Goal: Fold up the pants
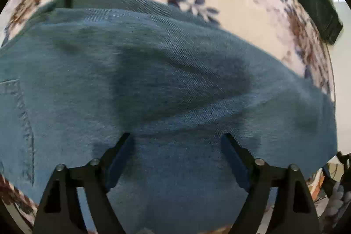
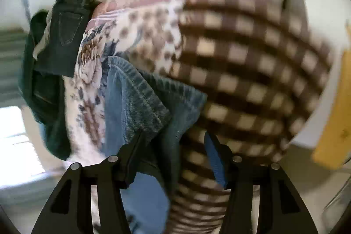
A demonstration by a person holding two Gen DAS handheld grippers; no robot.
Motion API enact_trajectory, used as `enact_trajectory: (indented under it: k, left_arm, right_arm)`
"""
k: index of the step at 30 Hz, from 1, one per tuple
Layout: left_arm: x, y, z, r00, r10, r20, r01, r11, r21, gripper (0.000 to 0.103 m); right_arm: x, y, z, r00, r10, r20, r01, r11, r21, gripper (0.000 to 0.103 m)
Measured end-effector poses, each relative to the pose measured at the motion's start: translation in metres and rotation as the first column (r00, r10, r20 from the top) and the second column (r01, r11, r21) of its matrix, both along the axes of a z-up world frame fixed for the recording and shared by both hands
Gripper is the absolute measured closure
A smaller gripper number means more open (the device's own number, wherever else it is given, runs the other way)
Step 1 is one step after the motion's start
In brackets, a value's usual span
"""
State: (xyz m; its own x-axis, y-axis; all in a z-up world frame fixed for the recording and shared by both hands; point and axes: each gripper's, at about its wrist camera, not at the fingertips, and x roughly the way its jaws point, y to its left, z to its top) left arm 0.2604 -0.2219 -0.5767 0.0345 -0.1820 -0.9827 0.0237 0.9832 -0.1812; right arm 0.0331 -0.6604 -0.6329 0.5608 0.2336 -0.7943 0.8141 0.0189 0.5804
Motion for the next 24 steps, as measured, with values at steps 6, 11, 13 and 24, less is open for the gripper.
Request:
enact_trajectory:
  k: [6, 11, 13, 24]
  left_arm:
    - [0.002, -0.014, -0.010, 0.999, -0.040, -0.012, 0.040, 0.999, 0.017, 0.000]
    - [0.001, -0.022, -0.011, 1.000, -0.016, -0.016, 0.017, 0.999, 0.050, 0.000]
    - [0.004, -0.029, -0.014, 1.000, -0.011, -0.018, 0.012, 0.998, 0.059, 0.000]
    - [0.013, -0.051, -0.020, 1.000, -0.010, -0.026, 0.012, 0.997, 0.079, 0.000]
  right_arm:
    - [-0.006, -0.007, 0.009, 0.995, -0.092, 0.044, 0.092, 0.996, -0.012, 0.045]
    - [0.001, 0.015, 0.048, 0.999, 0.049, 0.020, -0.046, 0.989, -0.138, 0.045]
    - [0.004, 0.024, 0.049, 0.996, 0.085, 0.007, -0.083, 0.989, -0.124, 0.045]
    - [0.038, 0.014, 0.058, 0.995, 0.078, -0.066, -0.095, 0.944, -0.315, 0.078]
